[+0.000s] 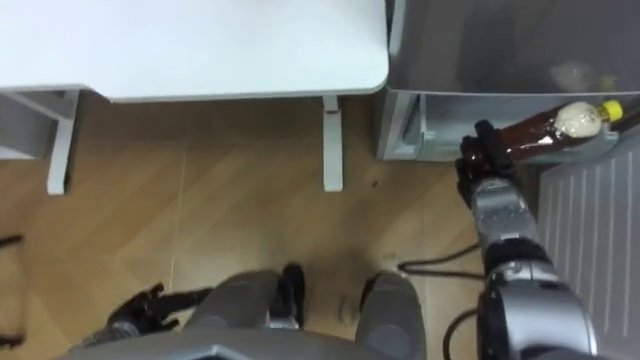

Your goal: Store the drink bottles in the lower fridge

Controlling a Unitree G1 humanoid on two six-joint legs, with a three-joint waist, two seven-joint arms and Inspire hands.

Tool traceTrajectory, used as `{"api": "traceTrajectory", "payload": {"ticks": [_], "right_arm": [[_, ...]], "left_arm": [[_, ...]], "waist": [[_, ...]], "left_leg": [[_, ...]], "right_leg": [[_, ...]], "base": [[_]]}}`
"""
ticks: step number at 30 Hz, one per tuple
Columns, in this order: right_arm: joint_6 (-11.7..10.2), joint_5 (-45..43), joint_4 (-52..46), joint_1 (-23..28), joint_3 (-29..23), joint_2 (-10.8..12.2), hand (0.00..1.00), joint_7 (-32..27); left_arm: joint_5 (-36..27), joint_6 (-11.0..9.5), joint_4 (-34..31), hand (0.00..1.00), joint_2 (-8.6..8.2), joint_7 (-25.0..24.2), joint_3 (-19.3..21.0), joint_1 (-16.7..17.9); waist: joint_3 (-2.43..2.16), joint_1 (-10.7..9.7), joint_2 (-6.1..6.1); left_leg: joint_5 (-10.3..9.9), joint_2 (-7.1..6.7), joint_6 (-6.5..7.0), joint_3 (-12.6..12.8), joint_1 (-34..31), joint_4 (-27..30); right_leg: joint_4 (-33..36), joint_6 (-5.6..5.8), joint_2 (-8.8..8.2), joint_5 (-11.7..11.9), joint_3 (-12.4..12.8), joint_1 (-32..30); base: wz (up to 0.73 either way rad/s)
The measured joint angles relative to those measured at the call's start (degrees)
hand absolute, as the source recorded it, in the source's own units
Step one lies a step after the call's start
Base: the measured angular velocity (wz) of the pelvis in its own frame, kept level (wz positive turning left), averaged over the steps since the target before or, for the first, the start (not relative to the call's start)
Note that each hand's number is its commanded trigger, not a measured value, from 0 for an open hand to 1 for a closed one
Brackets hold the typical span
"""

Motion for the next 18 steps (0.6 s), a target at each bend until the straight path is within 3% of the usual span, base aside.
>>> {"api": "traceTrajectory", "payload": {"ticks": [5,10,13,18], "right_arm": [[0.4,0.4,1.6,-5.5,0.0,-1.6,1.00,0.3],[0.5,0.0,1.6,-8.6,0.2,-2.7,1.00,0.1],[0.7,-1.4,1.6,-12.3,0.2,-3.2,1.00,-1.2],[0.8,-1.6,1.6,-16.3,-0.3,-4.2,1.00,-4.6]], "left_arm": [[-0.4,0.2,0.2,0.00,0.25,0.5,-1.0,-2.5],[-4.5,0.2,0.1,0.00,0.33,2.9,-4.1,-2.6],[-5.1,0.2,-1.0,0.00,0.37,4.2,-5.6,-2.9],[-5.2,0.1,-3.0,0.00,0.40,5.3,-6.6,-2.8]], "waist": [[0.17,1.4,-0.37],[0.16,2.5,-0.47],[0.15,1.7,-0.90],[0.12,1.5,-0.90]], "left_leg": [[0.3,0.05,0.03,-0.2,-8.0,3.6],[0.4,0.41,0.17,-0.1,-13.0,5.3],[1.1,-0.32,0.43,0.1,-16.5,5.5],[1.6,-0.32,0.50,0.1,-19.8,5.8]], "right_leg": [[3.6,-0.25,-0.03,0.0,0.7,-8.0],[4.6,-0.55,0.02,0.5,0.6,-12.7],[6.4,-0.62,-0.91,0.5,0.8,-16.7],[6.8,-0.71,-1.08,0.6,0.7,-19.9]], "base": [[0.04],[0.01],[0.13],[0.05]]}}
